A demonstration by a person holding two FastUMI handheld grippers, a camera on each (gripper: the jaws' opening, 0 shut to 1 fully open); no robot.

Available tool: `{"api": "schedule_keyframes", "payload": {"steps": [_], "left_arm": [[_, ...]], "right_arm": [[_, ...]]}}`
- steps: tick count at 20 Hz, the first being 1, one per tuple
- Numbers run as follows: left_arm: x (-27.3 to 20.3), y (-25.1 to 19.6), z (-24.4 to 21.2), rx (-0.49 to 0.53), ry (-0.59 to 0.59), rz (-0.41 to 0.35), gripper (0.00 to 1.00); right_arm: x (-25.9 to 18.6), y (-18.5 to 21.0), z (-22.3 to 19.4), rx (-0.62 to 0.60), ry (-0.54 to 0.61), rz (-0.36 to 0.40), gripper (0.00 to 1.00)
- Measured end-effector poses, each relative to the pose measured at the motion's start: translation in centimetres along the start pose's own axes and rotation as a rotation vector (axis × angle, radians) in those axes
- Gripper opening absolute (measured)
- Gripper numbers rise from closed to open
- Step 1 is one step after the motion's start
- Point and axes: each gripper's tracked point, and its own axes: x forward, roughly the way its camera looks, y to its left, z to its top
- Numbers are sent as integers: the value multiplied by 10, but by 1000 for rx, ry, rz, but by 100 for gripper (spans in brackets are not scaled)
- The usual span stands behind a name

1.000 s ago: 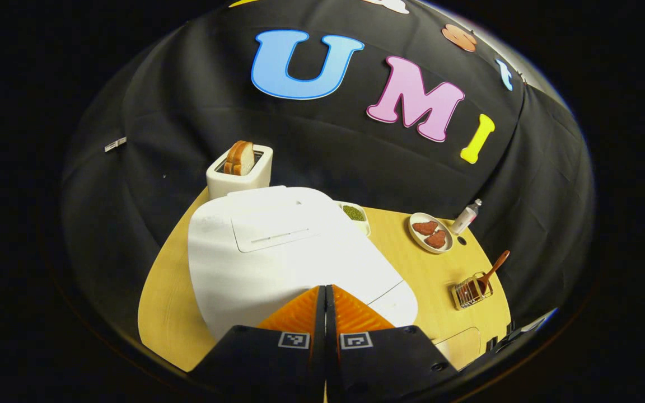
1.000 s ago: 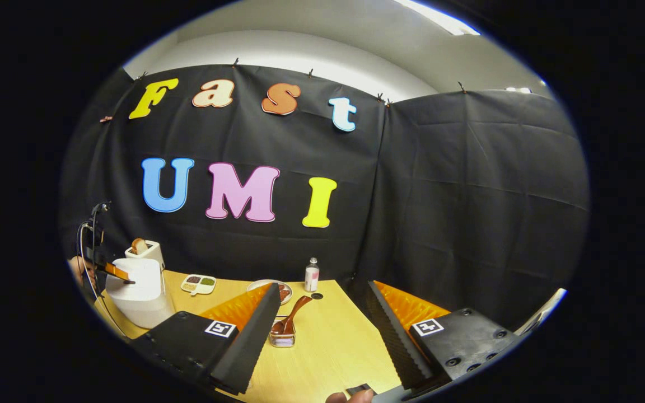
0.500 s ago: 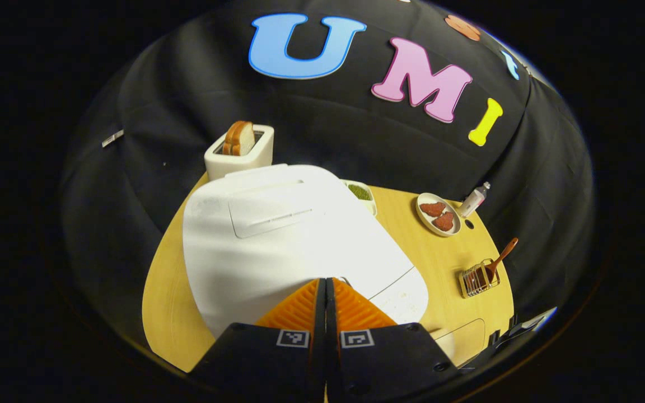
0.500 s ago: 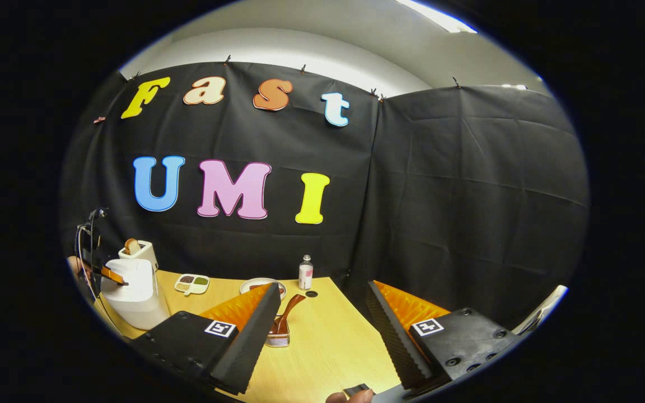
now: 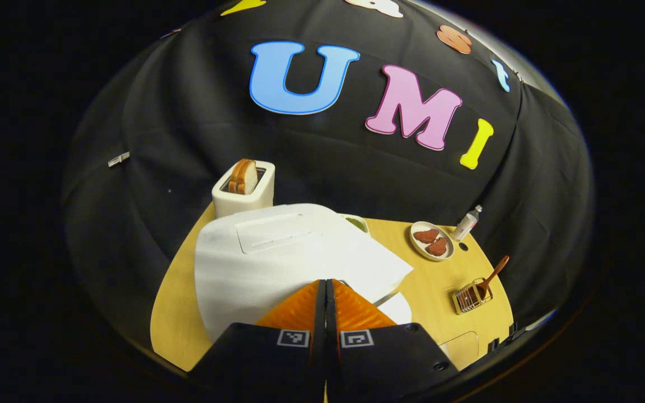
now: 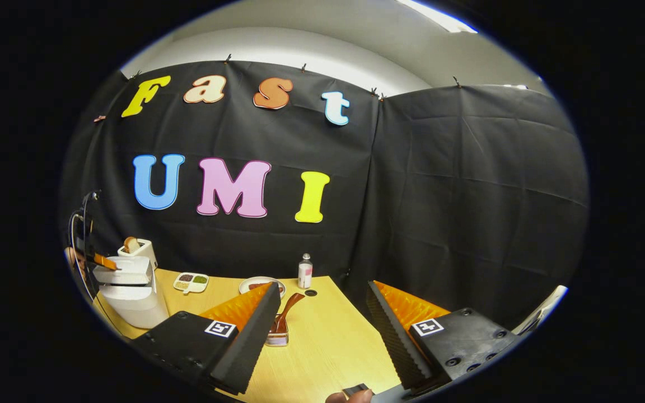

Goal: Close the left gripper, press the button to open the rice cooker; take a wooden spoon from the chopstick holder with the right hand, scoop a spoonful of rice and pour it into the rice cooker, then put the wooden spoon back into the chopstick holder.

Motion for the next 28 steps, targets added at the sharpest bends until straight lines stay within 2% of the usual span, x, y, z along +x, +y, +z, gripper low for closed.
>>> {"api": "schedule_keyframes", "payload": {"steps": [5,9,14,17,19,22,26,28], "left_arm": [[-17,3,33,39,-94,37,6],[-34,10,63,53,-215,84,6],[-58,14,87,101,-316,140,10],[-69,9,91,112,-342,135,21],[-78,6,96,107,-374,125,38],[-96,0,105,96,-449,125,98],[-113,-9,93,64,-459,143,95],[-123,-18,84,32,-464,143,95]], "right_arm": [[-2,4,-2,3,0,11,98],[-3,3,-2,12,4,21,98],[-3,1,-1,10,3,27,98],[-1,2,-2,11,5,35,96],[1,4,-4,6,11,43,98],[4,13,-12,10,36,76,98],[13,25,-17,15,44,119,98],[23,36,-26,16,57,165,98]]}}
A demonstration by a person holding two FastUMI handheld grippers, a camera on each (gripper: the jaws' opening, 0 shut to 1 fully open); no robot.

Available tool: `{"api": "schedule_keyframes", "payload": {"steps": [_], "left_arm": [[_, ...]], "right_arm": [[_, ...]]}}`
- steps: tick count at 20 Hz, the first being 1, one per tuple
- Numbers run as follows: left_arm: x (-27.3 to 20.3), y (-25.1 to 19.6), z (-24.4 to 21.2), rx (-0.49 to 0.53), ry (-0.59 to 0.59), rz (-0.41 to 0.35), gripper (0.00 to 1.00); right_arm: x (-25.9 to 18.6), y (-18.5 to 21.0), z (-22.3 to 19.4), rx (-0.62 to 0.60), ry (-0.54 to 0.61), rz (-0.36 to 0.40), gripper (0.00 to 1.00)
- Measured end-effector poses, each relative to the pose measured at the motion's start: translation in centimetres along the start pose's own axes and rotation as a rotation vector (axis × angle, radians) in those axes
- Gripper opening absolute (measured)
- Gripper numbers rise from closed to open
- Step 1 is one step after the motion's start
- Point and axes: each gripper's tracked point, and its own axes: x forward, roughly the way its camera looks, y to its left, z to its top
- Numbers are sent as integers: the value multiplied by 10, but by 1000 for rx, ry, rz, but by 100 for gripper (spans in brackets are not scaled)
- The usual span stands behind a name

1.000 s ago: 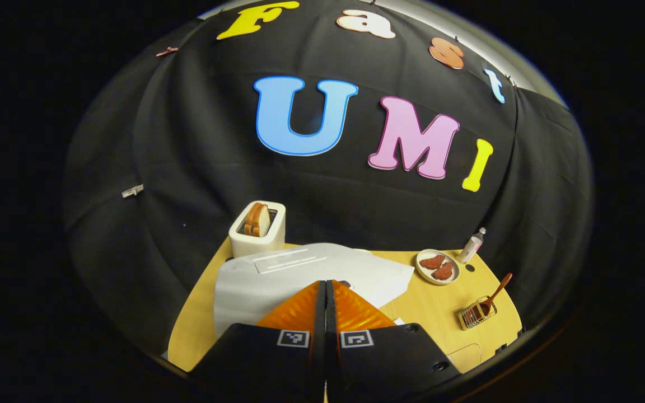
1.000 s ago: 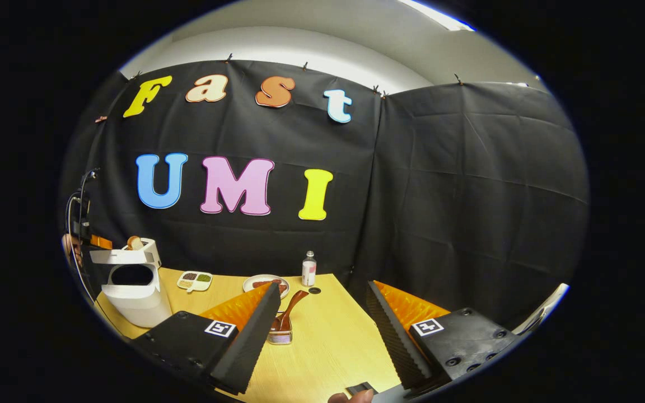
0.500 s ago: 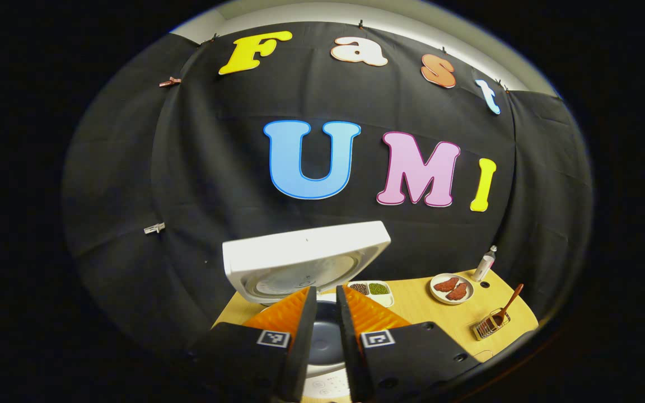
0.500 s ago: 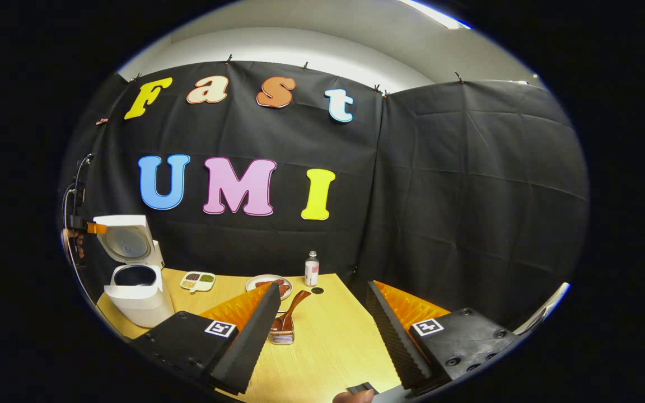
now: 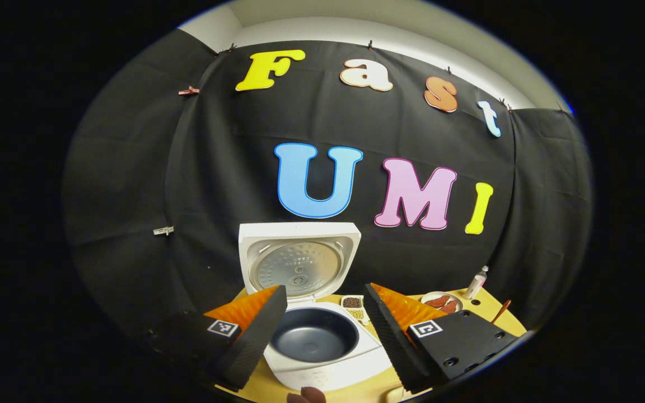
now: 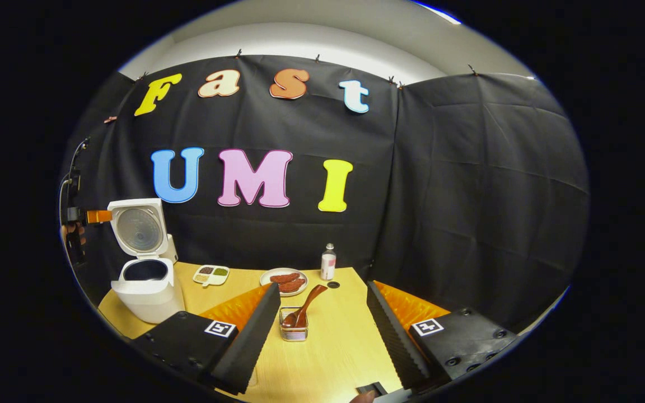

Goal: Close the left gripper, press the button to open the rice cooker; take a wooden spoon from the chopstick holder with the right hand, scoop a spoonful of rice and pour it into the rice cooker, then put the wooden spoon back into the chopstick holder.

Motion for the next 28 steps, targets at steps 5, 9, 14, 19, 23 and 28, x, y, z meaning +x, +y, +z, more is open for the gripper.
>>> {"api": "schedule_keyframes", "payload": {"steps": [5,9,14,19,23,28], "left_arm": [[-41,-22,-1,24,-38,29,95],[-72,-47,-15,9,-45,34,95],[-96,-69,-48,69,-32,72,95],[-105,-104,-82,109,4,64,95],[-107,-119,-103,132,15,87,95],[-109,-119,-124,83,55,147,94]], "right_arm": [[44,14,-29,58,46,107,98],[92,19,-65,126,122,190,98],[154,13,-113,175,190,231,98],[205,16,-173,215,286,273,97],[246,20,-203,251,332,309,92],[281,29,-233,368,392,333,80]]}}
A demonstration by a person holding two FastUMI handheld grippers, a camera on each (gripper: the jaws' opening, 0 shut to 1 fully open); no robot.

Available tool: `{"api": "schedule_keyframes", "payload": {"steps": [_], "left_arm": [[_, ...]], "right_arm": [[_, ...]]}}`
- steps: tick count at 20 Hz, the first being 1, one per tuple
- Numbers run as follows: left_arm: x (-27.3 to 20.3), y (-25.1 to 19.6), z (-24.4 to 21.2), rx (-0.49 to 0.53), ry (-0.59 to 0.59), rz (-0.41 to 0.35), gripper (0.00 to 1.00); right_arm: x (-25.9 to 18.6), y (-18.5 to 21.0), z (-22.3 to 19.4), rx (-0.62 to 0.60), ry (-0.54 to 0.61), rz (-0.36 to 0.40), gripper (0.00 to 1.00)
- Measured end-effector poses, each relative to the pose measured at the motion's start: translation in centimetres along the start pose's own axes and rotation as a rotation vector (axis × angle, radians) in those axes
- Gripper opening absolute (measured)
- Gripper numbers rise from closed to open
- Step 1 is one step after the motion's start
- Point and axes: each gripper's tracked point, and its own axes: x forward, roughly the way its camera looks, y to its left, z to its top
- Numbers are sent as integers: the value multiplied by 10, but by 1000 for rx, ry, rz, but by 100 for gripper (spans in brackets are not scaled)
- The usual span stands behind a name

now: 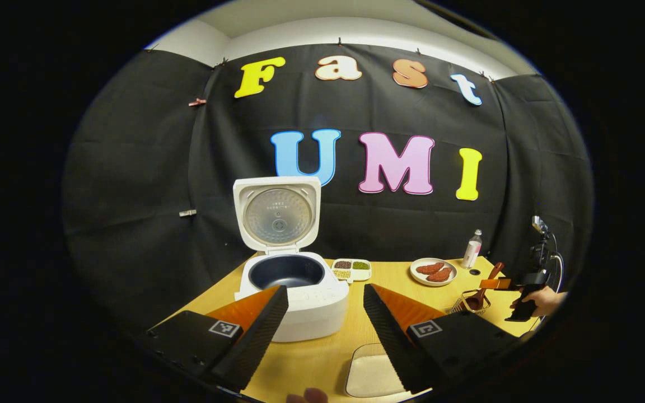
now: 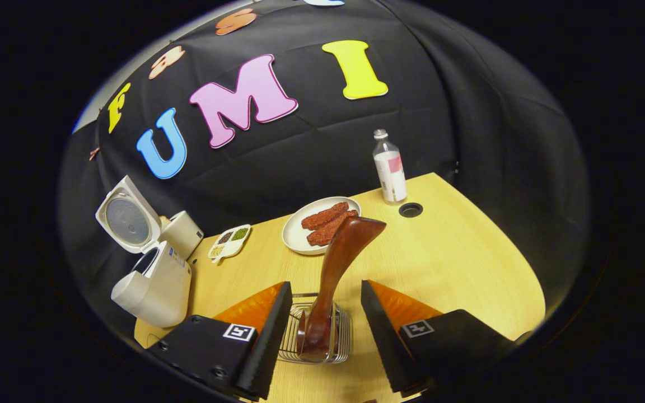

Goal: Close the left gripper, press the button to open the rice cooker; take a wooden spoon from the chopstick holder with the right hand, scoop a spoonful of rice and pour it into the rice cooker, then put the wooden spoon back into the chopstick holder.

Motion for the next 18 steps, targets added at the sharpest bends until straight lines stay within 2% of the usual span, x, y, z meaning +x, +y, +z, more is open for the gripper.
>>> {"api": "schedule_keyframes", "payload": {"steps": [1,3,5,9,13,17,18], "left_arm": [[-1,1,-3,-5,10,13,94],[-2,4,-8,-2,18,41,94],[-6,4,-10,2,24,54,94],[-11,4,-8,21,25,52,94],[-17,10,-4,11,17,53,94],[-24,17,-2,11,18,42,94],[-25,20,-2,15,18,37,94]], "right_arm": [[4,-4,1,15,1,-5,69],[8,-1,2,46,-2,18,41],[7,1,0,31,-2,22,27],[-9,15,6,-44,-41,53,19],[-17,16,4,-50,-29,52,10],[-36,24,41,-17,-138,51,10],[-43,25,48,-23,-154,44,14]]}}
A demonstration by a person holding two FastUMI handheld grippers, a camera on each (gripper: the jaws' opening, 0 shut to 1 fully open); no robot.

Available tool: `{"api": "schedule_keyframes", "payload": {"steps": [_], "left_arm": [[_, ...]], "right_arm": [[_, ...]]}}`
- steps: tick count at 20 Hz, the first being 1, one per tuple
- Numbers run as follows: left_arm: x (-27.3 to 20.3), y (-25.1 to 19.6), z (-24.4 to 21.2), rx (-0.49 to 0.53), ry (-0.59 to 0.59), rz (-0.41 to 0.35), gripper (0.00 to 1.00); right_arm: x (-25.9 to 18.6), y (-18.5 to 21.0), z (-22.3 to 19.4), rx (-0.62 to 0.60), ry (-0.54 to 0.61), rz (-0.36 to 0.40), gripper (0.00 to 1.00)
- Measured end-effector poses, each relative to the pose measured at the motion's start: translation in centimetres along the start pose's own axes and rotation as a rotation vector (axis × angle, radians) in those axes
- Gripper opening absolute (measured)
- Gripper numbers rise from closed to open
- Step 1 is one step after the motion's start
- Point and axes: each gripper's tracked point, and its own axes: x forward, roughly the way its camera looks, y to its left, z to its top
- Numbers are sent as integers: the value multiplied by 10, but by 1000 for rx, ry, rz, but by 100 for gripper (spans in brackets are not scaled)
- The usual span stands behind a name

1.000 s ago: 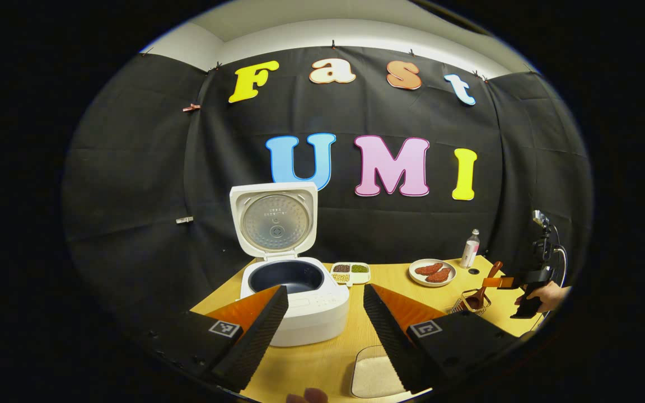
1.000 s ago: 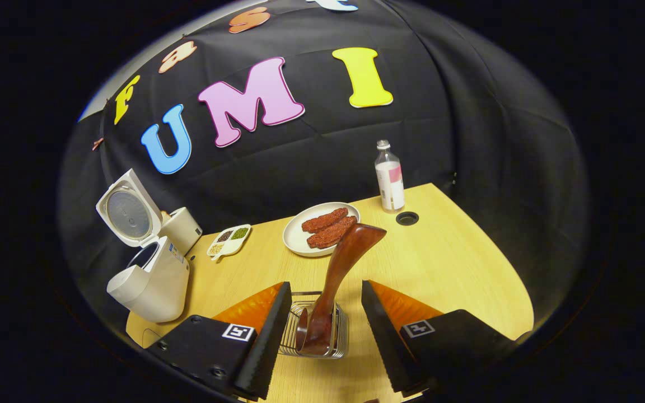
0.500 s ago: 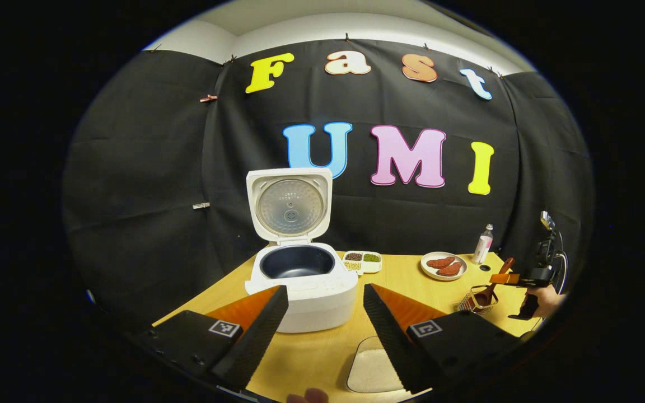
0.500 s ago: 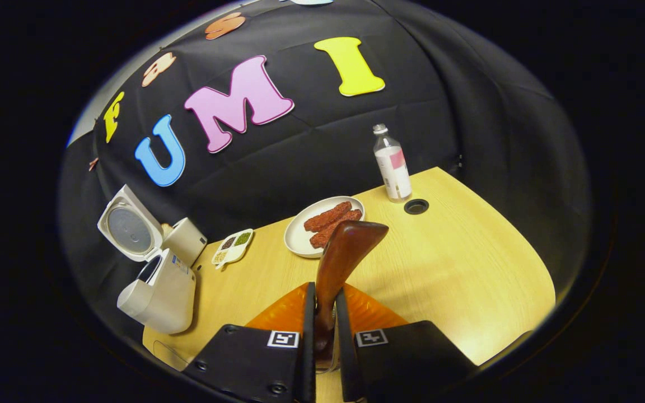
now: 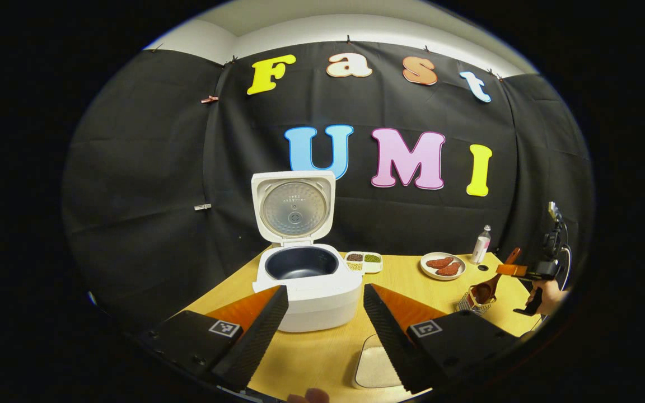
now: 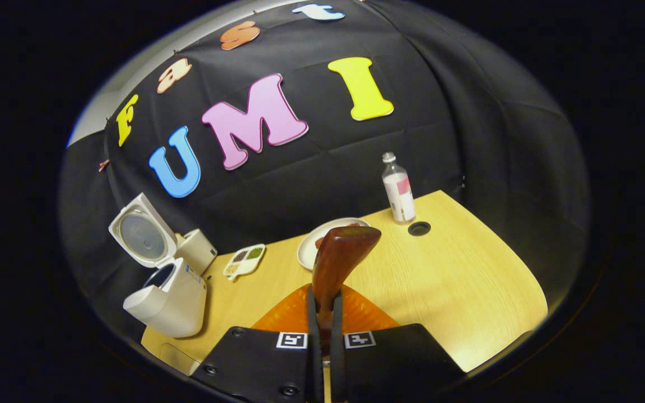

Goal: Close the left gripper, press the button to open the rice cooker; take a wooden spoon from the chopstick holder with the right hand, scoop a spoonful of rice and pour it into the rice cooker, then put the wooden spoon back into the chopstick holder.

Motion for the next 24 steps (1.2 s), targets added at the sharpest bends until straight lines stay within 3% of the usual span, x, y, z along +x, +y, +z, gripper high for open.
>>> {"api": "schedule_keyframes", "payload": {"steps": [1,5,11,16,20,24], "left_arm": [[-2,2,1,3,-1,-7,94],[-7,14,9,-14,-10,-32,94],[-9,32,16,8,-25,-72,94],[-12,41,10,-13,-21,-111,94],[-14,48,9,-13,-21,-134,94],[-15,53,7,-17,-17,-155,94]], "right_arm": [[-7,3,8,-12,-12,-4,9],[-44,29,49,-76,-83,-1,9],[-108,110,64,-73,-104,92,9],[-146,176,36,-129,-90,149,9],[-163,214,-20,-201,-21,166,9],[-160,218,-79,-303,54,117,9]]}}
